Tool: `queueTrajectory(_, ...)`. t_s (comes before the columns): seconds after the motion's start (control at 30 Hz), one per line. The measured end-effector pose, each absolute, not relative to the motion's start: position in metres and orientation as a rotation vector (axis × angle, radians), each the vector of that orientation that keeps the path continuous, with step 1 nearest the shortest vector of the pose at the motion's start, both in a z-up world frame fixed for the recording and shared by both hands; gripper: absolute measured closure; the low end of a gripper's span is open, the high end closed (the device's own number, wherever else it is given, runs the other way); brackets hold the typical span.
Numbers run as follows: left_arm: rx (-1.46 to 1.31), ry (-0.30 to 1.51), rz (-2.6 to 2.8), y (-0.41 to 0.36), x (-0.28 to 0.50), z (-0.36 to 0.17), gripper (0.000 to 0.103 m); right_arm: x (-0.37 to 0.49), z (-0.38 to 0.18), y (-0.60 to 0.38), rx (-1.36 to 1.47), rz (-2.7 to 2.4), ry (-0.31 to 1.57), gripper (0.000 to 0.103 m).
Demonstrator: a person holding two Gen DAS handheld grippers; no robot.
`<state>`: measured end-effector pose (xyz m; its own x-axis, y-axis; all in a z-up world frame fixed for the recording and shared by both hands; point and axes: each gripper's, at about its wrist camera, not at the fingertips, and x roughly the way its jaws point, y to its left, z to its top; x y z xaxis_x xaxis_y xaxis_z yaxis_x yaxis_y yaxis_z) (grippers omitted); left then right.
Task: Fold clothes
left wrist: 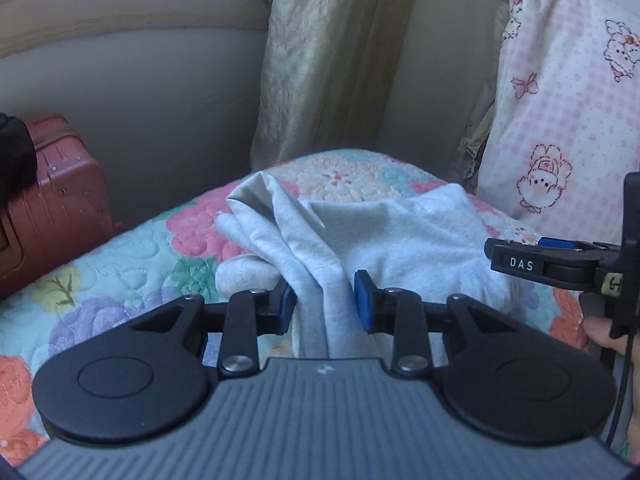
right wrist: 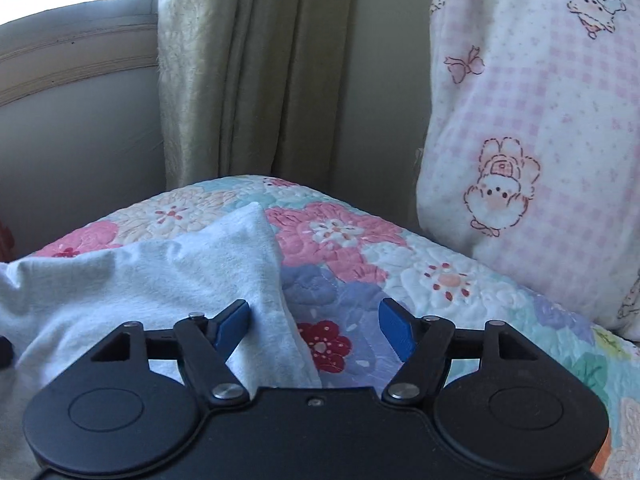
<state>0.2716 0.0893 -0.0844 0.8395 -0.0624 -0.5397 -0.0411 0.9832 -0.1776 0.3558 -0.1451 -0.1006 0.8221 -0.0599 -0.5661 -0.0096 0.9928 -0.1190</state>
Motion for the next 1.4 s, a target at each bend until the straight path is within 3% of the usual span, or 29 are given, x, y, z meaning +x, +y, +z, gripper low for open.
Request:
queueTrajectory(0.2,-0.163,0.594,0.081,0.086,0.265,-0.083,0.072,0.332,-0.067,-0.152,-0.043,0.079,0.485,0.034)
queueTrajectory(0.4,-0.142,0.816,0.207,0.090,0.288,-0.114,0.064,0.325,-0.089,-0.137,-0.015,0.164,0.633,0.034)
queueTrajectory(0.53,-0.117,0.801,0.243,0.088,0.270,-0.097,0.060,0.311,-0.095,-0.136,-0.030,0.158,0.656,0.034)
queueTrajectory(0.73,-0.146,0.770,0.222,0.080,0.211,-0.057,0.035,0.257,-0.101,-0.148,0.114,0.188,0.758,0.033)
queueTrajectory(0.83,-0.159,0.759,0.195,0.072,0.178,-0.038,0.028,0.222,-0.099,-0.157,0.147,0.178,0.772,0.033)
queueTrajectory(1.23,-0.015,0.789,0.147,0.037,0.070,-0.007,0.008,0.119,-0.039,-0.169,0.049,0.196,0.695,0.011)
queueTrajectory(1.4,0.064,0.808,0.145,0.028,0.039,-0.009,0.003,0.084,-0.025,-0.160,-0.008,0.245,0.700,0.011)
